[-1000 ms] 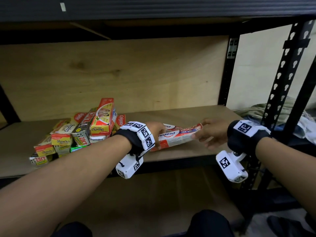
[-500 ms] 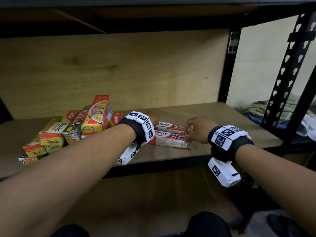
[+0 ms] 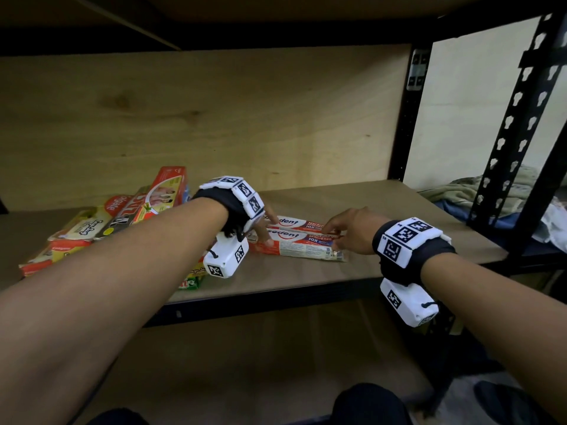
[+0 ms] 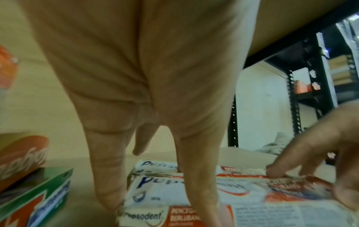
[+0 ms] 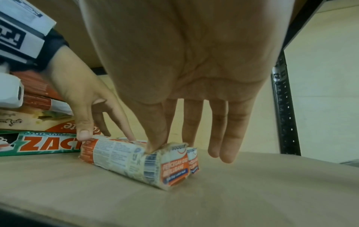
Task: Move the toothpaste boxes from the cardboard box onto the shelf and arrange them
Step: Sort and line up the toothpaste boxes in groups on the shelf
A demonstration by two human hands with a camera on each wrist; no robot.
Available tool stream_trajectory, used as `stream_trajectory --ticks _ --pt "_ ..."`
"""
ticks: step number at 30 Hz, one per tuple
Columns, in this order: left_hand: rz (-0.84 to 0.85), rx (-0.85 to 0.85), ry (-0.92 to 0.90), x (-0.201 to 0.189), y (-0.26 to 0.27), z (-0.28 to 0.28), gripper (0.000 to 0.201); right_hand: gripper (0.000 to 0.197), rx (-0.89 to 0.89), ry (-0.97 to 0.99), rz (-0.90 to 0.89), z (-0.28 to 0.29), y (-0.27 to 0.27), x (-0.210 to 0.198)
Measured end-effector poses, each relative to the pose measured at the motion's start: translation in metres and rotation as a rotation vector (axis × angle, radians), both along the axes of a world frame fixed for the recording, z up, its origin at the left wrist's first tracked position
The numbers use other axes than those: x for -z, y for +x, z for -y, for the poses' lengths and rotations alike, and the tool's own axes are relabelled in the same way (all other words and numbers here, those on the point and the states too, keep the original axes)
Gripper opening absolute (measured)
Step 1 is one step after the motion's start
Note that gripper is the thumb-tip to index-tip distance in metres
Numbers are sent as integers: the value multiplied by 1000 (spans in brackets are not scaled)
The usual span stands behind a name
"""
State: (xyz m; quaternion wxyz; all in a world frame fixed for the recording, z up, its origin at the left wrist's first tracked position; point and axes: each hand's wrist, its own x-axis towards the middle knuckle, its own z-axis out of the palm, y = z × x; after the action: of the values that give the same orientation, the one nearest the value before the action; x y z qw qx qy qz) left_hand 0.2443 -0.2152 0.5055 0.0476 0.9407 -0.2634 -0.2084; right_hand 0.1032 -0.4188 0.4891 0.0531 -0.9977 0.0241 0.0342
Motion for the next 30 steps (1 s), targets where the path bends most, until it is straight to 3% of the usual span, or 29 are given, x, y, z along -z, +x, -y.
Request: stream_trajectory --ticks 10,18,23,25,28,30 --pt "52 32 -114 14 12 -11 54 42 -4 11 -12 10 -1 -1" --pt "197 137 -122 21 0 15 56 41 38 -33 -3 39 5 -4" --pt "249 102 -137 31 2 35 53 40 78 -92 -22 56 17 -2" --pt "291 78 -103 34 2 44 49 42 102 -104 -26 60 24 0" --pt "379 21 -67 42 1 61 23 43 135 -131 -31 63 29 3" --pt "426 -7 -41 46 -2 67 24 42 158 -118 -37 64 27 6"
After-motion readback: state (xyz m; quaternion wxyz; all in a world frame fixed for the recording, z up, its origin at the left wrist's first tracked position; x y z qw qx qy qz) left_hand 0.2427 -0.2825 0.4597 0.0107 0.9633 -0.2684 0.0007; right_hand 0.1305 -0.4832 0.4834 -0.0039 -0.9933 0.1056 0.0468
